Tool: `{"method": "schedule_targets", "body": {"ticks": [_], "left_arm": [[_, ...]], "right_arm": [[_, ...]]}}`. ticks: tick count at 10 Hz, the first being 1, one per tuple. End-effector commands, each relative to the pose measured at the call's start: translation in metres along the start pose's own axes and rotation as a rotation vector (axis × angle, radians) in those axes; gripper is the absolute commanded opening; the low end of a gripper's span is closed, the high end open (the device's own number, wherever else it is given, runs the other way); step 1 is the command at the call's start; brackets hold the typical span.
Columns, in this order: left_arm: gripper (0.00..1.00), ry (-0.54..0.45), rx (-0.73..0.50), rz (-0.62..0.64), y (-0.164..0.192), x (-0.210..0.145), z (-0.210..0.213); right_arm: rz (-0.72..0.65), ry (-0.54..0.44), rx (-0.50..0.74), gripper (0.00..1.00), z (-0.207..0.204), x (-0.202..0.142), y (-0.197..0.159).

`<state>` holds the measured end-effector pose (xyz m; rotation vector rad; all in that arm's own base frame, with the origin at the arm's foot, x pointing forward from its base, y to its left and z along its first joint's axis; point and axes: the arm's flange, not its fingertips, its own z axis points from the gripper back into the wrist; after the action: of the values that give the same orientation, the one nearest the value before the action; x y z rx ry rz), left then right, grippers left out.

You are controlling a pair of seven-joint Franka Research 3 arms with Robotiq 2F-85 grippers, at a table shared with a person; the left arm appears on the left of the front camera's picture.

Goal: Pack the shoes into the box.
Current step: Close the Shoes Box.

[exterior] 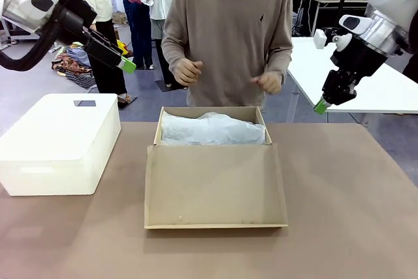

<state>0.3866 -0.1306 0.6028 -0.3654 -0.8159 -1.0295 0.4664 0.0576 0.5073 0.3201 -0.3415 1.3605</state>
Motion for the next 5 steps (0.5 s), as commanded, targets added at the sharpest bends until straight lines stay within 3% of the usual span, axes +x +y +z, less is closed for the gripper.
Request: {"method": "schedule_targets", "body": {"ticks": [1, 5], "left_arm": [[1.00, -0.019, -0.015, -0.015, 0.0012, -0.0040, -0.0009], [1.00, -0.019, -0.015, -0.015, 0.0012, -0.0040, -0.0009]], "right_arm": [[0.012, -0.003, 0.006, 0.00, -0.0010, 0.0000, 0.0002], [0.003, 0.001, 0.003, 0.00, -0.0010, 0.0012, 0.0006]]}}
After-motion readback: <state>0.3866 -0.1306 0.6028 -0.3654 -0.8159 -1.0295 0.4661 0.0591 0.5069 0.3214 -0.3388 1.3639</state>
